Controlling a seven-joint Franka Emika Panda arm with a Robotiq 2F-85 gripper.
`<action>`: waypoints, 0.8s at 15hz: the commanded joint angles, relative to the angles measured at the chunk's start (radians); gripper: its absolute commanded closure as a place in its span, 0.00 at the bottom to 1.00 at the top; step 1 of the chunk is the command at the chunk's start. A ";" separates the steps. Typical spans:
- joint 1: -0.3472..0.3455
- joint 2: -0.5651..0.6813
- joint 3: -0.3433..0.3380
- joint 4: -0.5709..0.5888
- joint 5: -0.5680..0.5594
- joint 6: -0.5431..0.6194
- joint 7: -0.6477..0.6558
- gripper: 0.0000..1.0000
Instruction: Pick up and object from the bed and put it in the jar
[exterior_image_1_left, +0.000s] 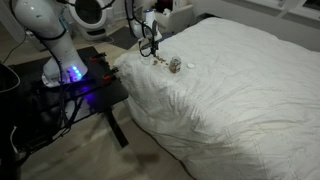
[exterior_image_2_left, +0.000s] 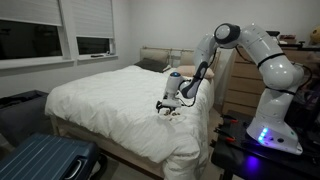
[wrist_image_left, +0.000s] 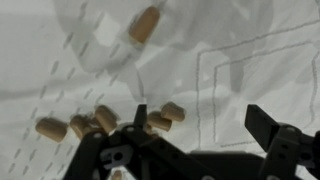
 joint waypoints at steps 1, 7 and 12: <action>-0.051 0.029 0.058 0.016 0.057 -0.033 -0.094 0.00; 0.142 -0.026 -0.121 -0.032 0.665 -0.006 -0.573 0.00; 0.254 -0.053 -0.221 -0.036 0.999 -0.055 -0.844 0.00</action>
